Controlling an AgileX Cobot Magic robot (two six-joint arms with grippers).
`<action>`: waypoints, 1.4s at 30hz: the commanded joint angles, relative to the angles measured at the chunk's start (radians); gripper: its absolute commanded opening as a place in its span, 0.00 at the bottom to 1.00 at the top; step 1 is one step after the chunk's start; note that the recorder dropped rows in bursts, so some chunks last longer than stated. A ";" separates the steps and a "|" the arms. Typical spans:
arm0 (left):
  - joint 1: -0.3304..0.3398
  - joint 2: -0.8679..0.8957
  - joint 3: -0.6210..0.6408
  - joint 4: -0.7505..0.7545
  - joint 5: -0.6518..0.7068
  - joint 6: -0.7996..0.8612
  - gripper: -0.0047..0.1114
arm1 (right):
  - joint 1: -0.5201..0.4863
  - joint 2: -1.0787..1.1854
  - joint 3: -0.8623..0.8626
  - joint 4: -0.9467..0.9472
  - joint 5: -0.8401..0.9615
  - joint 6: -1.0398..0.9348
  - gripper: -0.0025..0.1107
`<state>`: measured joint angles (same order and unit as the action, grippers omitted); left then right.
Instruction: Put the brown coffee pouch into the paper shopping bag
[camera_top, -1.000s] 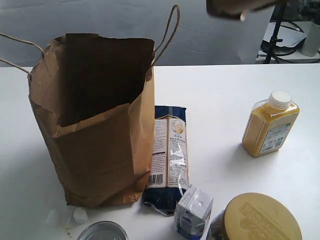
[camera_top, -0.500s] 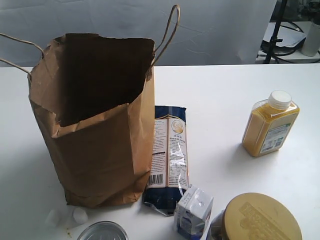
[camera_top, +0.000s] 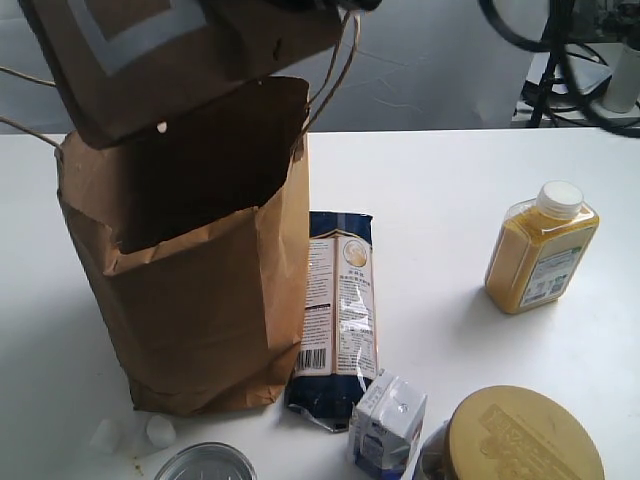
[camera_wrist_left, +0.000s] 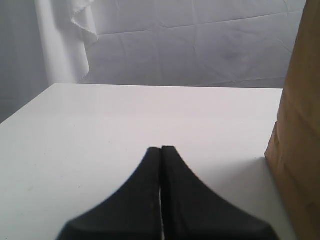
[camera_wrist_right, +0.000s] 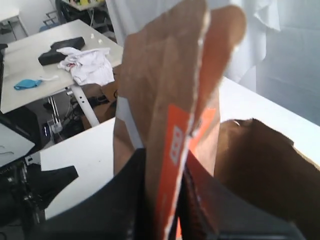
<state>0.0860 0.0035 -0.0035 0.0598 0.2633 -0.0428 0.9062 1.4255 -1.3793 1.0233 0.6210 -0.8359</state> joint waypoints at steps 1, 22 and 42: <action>0.004 -0.003 0.004 0.004 -0.004 -0.003 0.04 | 0.002 0.057 -0.001 -0.008 -0.040 0.003 0.02; 0.004 -0.003 0.004 0.004 -0.004 -0.003 0.04 | 0.002 0.173 -0.001 -0.244 -0.052 0.189 0.40; 0.004 -0.003 0.004 0.004 -0.004 -0.003 0.04 | 0.002 -0.162 0.069 -0.221 -0.132 0.060 0.02</action>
<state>0.0860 0.0035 -0.0035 0.0598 0.2633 -0.0428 0.9062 1.3224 -1.3614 0.8596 0.4974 -0.7780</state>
